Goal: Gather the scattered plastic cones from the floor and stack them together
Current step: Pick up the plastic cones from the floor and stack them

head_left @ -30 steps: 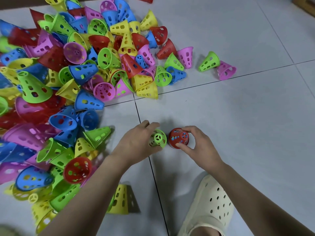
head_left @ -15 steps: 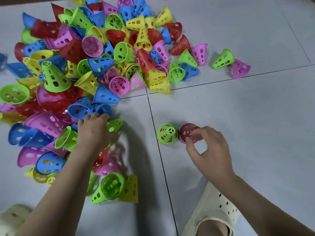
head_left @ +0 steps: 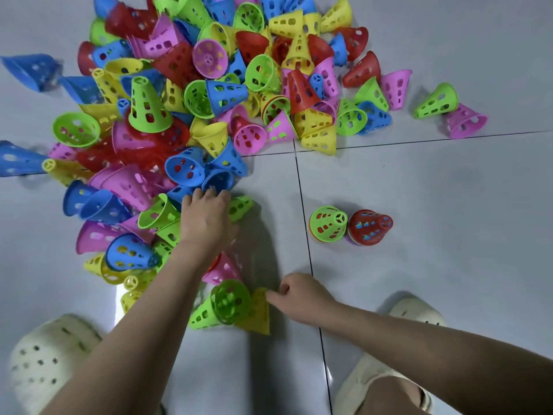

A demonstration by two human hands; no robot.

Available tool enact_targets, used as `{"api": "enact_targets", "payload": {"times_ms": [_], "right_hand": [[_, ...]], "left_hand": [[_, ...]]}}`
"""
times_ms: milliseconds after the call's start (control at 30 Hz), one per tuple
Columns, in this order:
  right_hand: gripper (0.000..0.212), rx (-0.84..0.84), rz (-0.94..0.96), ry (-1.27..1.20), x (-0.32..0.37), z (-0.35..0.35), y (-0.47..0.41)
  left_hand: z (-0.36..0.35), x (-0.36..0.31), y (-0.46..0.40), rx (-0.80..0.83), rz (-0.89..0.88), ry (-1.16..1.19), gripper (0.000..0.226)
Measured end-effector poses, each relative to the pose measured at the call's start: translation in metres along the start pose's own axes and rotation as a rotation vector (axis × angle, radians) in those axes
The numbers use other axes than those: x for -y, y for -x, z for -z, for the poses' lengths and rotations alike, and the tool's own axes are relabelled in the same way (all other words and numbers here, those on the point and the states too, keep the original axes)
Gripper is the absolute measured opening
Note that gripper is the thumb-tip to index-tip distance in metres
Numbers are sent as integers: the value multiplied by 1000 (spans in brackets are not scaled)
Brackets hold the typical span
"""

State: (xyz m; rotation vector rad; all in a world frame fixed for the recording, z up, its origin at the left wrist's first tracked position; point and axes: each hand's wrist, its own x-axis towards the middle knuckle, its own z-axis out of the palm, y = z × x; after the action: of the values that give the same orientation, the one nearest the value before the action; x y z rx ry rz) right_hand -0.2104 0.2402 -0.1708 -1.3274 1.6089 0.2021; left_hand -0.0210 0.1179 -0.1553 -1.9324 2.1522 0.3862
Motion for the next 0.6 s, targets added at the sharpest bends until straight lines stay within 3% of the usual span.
{"api": "enact_targets", "payload": {"times_ms": [300, 433, 600], "right_hand": [[51, 124, -151, -43, 7, -27, -4], [42, 188, -185, -204, 4, -34, -8], [34, 127, -121, -381, -7, -8, -2]], "left_hand": [[20, -36, 15, -22, -50, 757, 54], [28, -63, 24, -27, -107, 933, 47], [32, -89, 25, 27, -190, 1049, 46]]}}
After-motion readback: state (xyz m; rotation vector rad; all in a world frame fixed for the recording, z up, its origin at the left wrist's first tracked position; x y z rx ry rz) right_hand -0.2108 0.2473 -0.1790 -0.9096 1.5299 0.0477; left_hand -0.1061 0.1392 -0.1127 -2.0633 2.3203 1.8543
